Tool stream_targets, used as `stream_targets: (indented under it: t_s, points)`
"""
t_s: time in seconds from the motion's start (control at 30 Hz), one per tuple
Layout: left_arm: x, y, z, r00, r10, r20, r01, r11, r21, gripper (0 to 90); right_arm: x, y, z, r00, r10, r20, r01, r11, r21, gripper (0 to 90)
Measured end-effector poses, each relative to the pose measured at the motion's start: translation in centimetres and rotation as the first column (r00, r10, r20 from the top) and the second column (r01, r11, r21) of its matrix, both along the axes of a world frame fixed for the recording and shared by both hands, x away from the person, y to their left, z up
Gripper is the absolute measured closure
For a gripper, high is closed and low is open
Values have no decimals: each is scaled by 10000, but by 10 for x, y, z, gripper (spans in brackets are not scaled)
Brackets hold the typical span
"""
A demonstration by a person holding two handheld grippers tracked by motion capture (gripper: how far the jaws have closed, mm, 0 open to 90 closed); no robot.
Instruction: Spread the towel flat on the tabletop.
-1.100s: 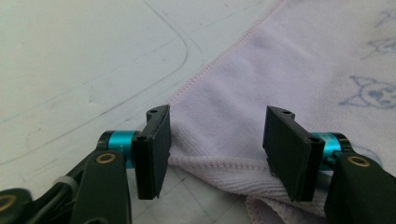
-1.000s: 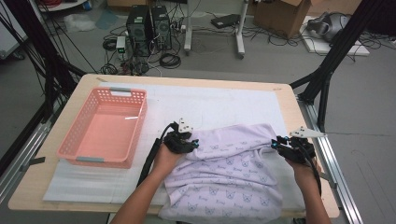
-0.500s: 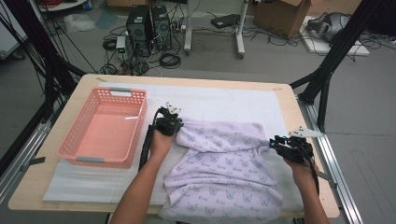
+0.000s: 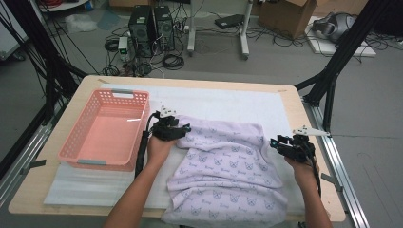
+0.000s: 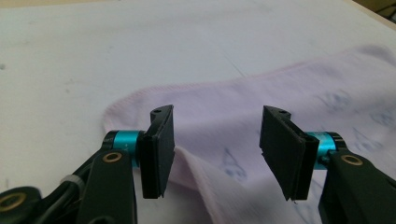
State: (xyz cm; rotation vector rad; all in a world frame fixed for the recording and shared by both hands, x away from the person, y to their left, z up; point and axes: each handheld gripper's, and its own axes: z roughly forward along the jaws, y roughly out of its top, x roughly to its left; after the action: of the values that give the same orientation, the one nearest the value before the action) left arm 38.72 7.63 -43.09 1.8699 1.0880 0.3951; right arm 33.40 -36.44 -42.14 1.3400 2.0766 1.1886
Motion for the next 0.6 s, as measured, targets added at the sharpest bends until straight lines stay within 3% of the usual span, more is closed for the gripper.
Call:
stream_targets:
  t_s: [0.07,0.23,0.27,0.3,0.4,0.47,0.5,0.53,0.6]
  points:
    - [-11,-1,0,9993,-90,351,91,10000,-15,435,1,4,3,9999,30,122,-30,10000,25,585]
    - [-25,1,-4,9985,-512,-180,509,9986,-119,428,-3,14,16,9985,401,375,-402,9992,20,581]
    - [-26,0,-6,9972,-654,-373,650,9978,-103,430,-4,17,16,9979,643,-9,-643,9979,20,557]
    - [-27,-1,-9,9959,-741,-524,739,9972,-67,430,-4,17,16,9979,643,-9,-643,9979,20,557]
    - [-27,-7,-16,9927,-852,-858,862,9962,86,449,-2,20,7,9948,812,-622,-850,9946,-600,550]
    - [-28,-13,-17,9928,-883,-814,897,9959,131,536,-1,22,0,9922,815,-943,-880,9939,-671,544]
    - [-28,-17,-18,9931,-933,-713,954,9951,262,724,1,23,-6,9911,712,-1121,-803,9937,-783,544]
    - [-28,-21,-17,9942,-931,-534,957,9941,501,724,1,23,-6,9911,712,-1121,-803,9937,-783,544]
    - [-25,-24,-14,9975,-630,-326,657,9938,900,820,3,25,-11,9892,622,-1326,-740,9936,-856,546]
